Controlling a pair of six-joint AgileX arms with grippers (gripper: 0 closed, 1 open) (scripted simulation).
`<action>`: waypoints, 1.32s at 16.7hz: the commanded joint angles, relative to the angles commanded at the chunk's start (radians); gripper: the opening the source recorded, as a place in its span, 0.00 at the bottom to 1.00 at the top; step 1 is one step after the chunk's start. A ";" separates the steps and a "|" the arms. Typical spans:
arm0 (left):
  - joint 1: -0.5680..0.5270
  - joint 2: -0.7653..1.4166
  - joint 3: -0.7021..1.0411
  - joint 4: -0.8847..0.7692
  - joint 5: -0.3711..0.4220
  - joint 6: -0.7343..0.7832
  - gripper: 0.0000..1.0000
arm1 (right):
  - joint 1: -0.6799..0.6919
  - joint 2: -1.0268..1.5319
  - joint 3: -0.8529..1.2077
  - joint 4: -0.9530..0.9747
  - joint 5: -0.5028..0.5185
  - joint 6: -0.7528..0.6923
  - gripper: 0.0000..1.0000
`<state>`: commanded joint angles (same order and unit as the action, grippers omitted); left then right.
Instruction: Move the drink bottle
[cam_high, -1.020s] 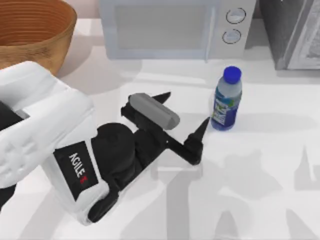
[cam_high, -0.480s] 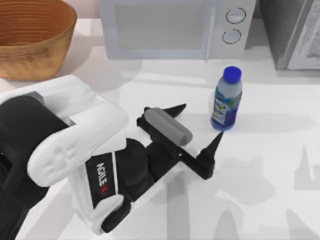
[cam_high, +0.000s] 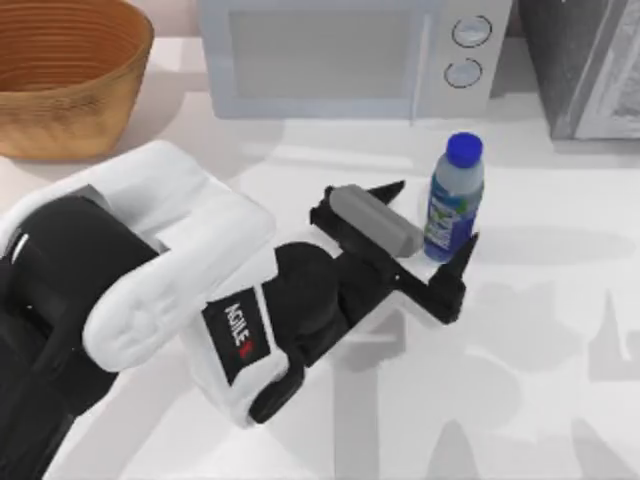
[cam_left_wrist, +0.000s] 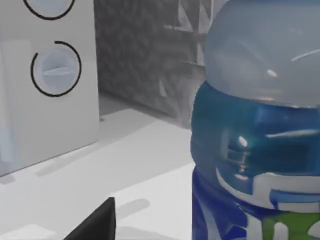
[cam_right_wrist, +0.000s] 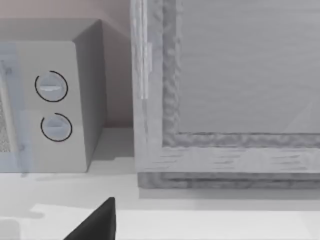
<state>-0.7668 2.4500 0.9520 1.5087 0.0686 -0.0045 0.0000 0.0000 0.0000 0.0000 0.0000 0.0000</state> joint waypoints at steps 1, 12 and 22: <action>-0.002 0.015 0.054 -0.037 -0.002 0.000 1.00 | 0.000 0.000 0.000 0.000 0.000 0.000 1.00; -0.008 0.064 0.244 -0.181 -0.008 -0.001 0.85 | 0.000 0.000 0.000 0.000 0.000 0.000 1.00; -0.008 0.064 0.244 -0.181 -0.008 -0.001 0.10 | 0.000 0.000 0.000 0.000 0.000 0.000 1.00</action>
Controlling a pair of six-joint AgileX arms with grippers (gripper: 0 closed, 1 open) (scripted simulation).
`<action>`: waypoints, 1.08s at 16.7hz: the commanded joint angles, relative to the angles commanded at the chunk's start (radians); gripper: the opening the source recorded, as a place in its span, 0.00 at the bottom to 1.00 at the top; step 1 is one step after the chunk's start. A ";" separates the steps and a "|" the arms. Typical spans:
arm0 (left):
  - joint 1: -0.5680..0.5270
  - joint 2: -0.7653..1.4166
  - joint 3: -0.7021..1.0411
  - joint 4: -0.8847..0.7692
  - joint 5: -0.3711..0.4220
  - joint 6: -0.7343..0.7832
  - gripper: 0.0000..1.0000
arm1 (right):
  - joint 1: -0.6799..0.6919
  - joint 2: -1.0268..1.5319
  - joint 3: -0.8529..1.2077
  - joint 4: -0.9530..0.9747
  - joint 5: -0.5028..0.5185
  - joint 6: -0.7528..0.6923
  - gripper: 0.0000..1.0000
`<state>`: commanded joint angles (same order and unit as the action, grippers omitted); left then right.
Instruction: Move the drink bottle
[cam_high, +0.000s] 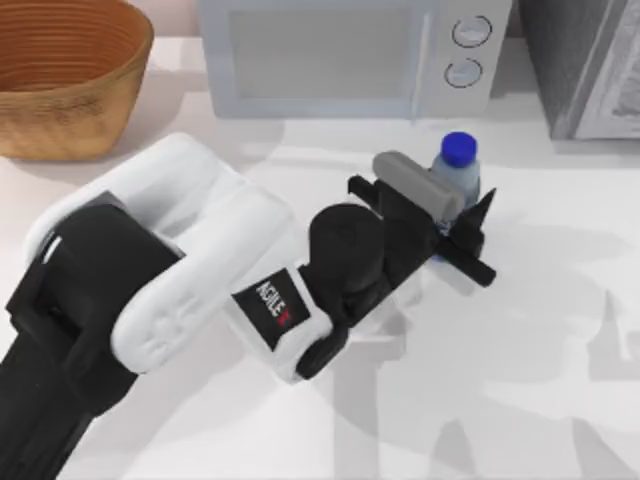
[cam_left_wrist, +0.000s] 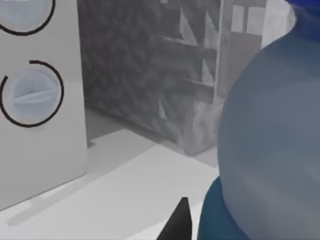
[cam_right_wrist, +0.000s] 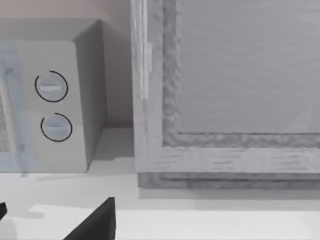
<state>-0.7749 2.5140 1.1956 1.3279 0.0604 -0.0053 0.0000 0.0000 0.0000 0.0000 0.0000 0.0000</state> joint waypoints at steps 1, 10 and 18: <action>0.000 0.000 0.000 0.000 0.000 0.000 0.02 | 0.000 0.000 0.000 0.000 0.000 0.000 1.00; 0.003 -0.002 -0.001 0.000 0.000 0.001 0.00 | 0.000 0.000 0.000 0.000 0.000 0.000 1.00; 0.291 -0.124 -0.223 0.086 0.282 0.027 0.00 | 0.000 0.000 0.000 0.000 0.000 0.000 1.00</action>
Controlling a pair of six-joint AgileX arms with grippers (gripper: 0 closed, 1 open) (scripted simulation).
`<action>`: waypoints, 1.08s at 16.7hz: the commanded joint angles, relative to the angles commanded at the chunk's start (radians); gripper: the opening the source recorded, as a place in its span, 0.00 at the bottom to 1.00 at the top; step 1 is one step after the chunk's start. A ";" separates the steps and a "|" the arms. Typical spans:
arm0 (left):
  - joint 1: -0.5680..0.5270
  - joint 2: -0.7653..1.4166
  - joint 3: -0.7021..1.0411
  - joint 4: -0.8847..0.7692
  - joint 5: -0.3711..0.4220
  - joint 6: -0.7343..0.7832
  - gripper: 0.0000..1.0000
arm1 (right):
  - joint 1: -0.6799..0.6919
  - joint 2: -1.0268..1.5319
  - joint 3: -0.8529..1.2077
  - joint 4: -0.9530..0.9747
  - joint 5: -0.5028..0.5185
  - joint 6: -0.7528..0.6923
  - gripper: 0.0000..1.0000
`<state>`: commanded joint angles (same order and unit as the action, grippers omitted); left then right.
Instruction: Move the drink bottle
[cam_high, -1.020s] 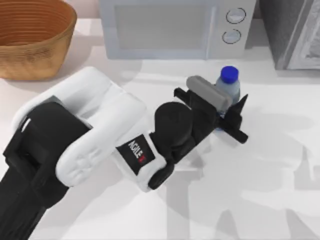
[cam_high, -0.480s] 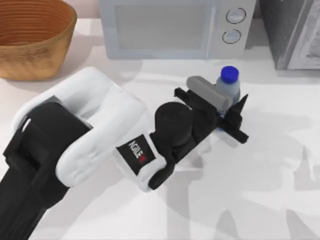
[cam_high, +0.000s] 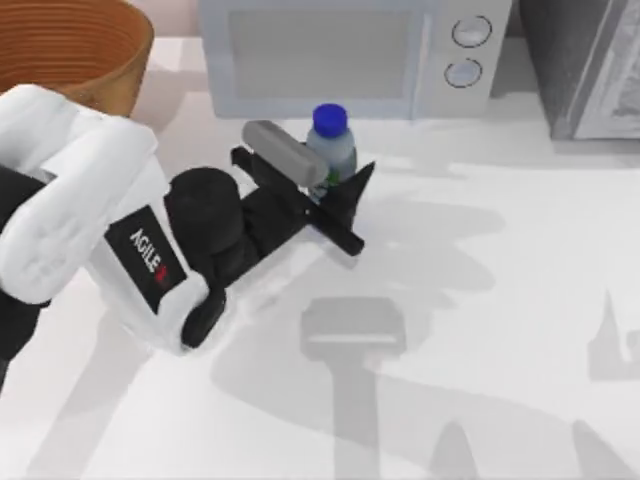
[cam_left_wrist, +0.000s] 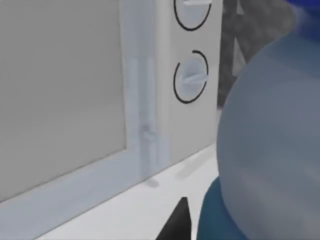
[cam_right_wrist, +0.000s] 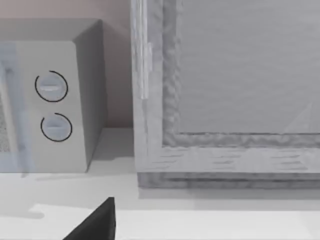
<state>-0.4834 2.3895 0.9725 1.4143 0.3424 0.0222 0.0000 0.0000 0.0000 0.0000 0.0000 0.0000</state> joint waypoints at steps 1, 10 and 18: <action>0.074 -0.029 -0.055 0.017 0.071 0.006 0.00 | 0.000 0.000 0.000 0.000 0.000 0.000 1.00; 0.612 -0.289 -0.480 0.139 0.592 0.054 0.00 | 0.000 0.000 0.000 0.000 0.000 0.000 1.00; 0.600 -0.255 -0.459 0.157 0.580 0.054 0.00 | 0.000 0.000 0.000 0.000 0.000 0.000 1.00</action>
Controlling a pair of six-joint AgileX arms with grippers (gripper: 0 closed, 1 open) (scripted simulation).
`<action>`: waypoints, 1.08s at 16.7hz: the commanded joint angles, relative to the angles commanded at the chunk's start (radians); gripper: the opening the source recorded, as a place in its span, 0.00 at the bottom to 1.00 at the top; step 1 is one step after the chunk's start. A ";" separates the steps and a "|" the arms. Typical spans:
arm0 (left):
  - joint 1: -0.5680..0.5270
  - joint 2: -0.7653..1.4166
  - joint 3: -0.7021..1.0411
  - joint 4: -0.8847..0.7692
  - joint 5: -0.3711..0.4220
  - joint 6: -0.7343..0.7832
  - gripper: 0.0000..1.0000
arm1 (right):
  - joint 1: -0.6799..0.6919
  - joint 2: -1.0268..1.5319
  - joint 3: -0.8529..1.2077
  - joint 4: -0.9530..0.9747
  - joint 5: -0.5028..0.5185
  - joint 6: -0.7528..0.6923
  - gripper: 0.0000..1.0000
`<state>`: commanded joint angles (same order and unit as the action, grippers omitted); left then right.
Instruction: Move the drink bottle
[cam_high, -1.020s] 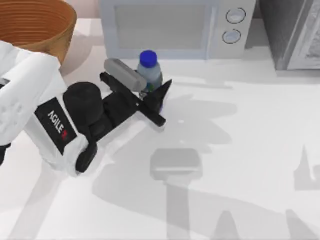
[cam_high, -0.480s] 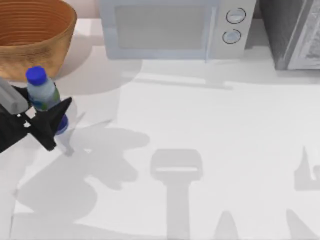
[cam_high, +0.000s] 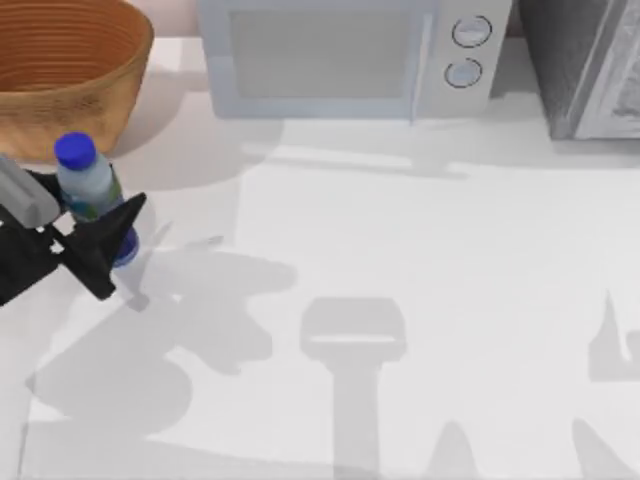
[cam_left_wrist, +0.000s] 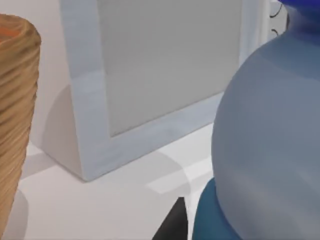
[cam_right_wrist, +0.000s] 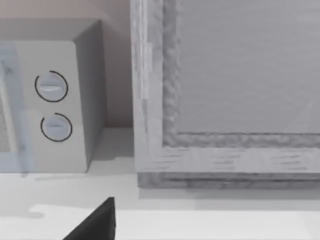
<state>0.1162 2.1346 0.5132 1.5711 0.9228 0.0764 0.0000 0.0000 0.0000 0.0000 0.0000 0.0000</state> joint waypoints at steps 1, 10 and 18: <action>-0.018 0.031 0.024 0.009 -0.019 -0.002 0.00 | 0.000 0.000 0.000 0.000 0.000 0.000 1.00; -0.113 0.177 0.136 0.049 -0.111 -0.012 0.00 | 0.000 0.000 0.000 0.000 0.000 0.000 1.00; -0.113 0.177 0.136 0.049 -0.111 -0.012 0.60 | 0.000 0.000 0.000 0.000 0.000 0.000 1.00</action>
<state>0.0028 2.3113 0.6497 1.6202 0.8122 0.0646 0.0000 0.0000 0.0000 0.0000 0.0000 0.0000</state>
